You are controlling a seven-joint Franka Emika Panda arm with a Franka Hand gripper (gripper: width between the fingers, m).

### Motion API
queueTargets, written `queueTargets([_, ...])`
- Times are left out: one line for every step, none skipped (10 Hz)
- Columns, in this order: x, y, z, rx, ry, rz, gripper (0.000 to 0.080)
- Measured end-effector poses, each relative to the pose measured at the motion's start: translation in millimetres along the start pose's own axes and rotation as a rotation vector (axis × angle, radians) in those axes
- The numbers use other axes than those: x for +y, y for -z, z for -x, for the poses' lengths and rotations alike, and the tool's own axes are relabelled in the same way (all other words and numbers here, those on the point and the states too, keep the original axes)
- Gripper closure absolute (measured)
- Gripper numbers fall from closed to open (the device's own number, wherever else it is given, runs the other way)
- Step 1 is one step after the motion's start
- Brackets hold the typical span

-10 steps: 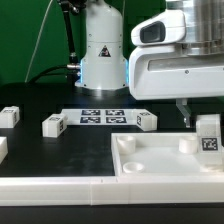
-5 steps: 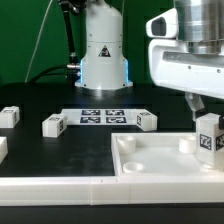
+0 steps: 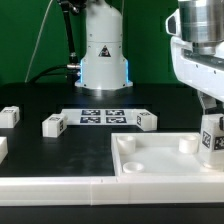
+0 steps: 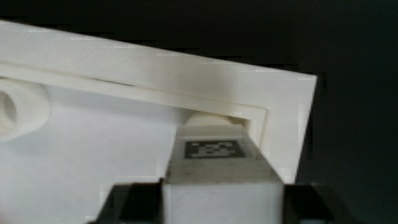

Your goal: Assemble one leg

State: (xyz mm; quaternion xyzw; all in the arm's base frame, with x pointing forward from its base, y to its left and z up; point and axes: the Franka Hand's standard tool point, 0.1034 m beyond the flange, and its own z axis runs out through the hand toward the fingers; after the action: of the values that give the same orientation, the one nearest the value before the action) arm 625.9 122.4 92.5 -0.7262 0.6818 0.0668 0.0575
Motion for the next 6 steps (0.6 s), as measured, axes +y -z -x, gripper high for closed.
queueTargets([0.0,0.1,-0.3,-0.006,-0.033,0.0,0.0508])
queueTargets([0.1,-0.1,0.2,-0.007,-0.018,0.0,0.0427])
queueTargets([0.2,-0.4,0.5,-0.007,0.021,0.001,0.0427])
queueTargets([0.5,-0.9,0.7,-0.007,0.027,0.002,0.0292])
queueTargets([1.5,-2.5,0.2,-0.007,0.079,0.004,0.018])
queueTargets([1.8,-3.3,-0.4,-0.006,0.255,0.005,0.0158])
